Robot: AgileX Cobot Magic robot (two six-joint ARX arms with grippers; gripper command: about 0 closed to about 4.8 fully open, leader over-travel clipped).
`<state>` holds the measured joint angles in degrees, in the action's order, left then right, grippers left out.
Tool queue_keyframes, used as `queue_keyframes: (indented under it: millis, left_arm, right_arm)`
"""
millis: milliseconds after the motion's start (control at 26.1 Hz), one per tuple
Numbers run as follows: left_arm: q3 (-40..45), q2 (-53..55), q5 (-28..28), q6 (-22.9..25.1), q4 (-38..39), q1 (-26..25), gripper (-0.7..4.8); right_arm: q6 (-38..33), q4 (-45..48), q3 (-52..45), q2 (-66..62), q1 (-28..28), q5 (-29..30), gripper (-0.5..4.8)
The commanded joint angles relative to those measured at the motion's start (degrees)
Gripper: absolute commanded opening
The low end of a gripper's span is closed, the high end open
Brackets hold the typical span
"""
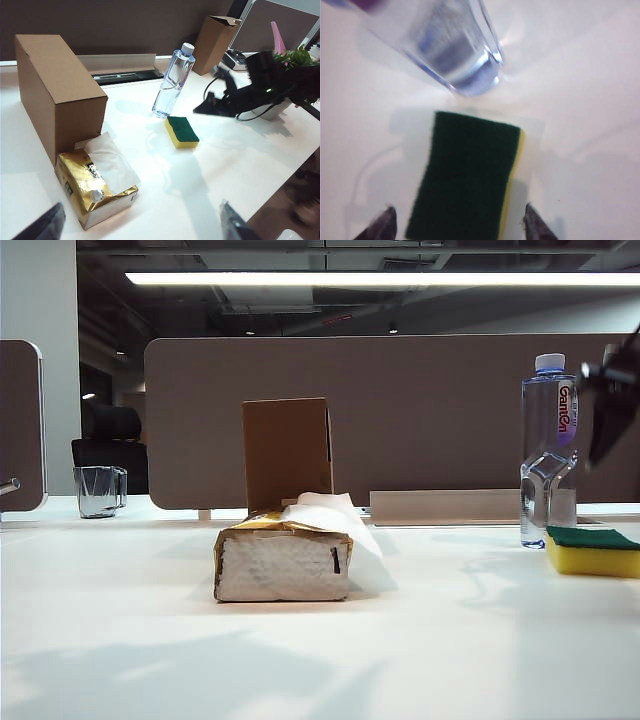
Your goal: Move the sponge from left to right to wipe the table, avoiding obstacles on the table, and finally reaching the bottle of mineral water.
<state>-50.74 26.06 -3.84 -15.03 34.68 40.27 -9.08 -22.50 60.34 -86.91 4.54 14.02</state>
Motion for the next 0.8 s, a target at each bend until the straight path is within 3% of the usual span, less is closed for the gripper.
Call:
queue_keyframes:
  millis: [38, 383, 536, 651, 766, 804]
  left_arm:
    - [-0.3, 0.0, 0.0, 0.0, 0.0, 0.0, 4.02]
    - [-0.3, 0.0, 0.0, 2.0, 0.0, 0.0, 4.02]
    - [-0.3, 0.1, 0.3, 6.8, 0.0, 0.0, 3.95]
    - [-0.3, 0.0, 5.8, 9.1, -0.1, 0.0, 3.93]
    - [-0.3, 0.0, 13.5, 12.4, 0.0, 0.0, 3.89]
    - [-0.3, 0.0, 16.0, 13.6, 0.0, 0.0, 3.66]
  right_arm:
    - [0.2, -0.7, 0.3, 5.3, 0.0, 0.7, 3.25]
    - [0.1, -6.8, 0.3, 21.0, 0.0, 2.3, 3.19]
    - [0.2, -9.5, 0.3, 27.3, 0.0, 5.4, 2.6]
    - [0.2, -10.7, -0.5, 33.2, 0.0, 5.9, 2.27]
    - [0.1, -10.1, -4.8, 39.7, 0.0, 5.9, 1.46]
    - [0.1, -9.1, -7.6, 42.3, 0.0, 5.9, 1.45]
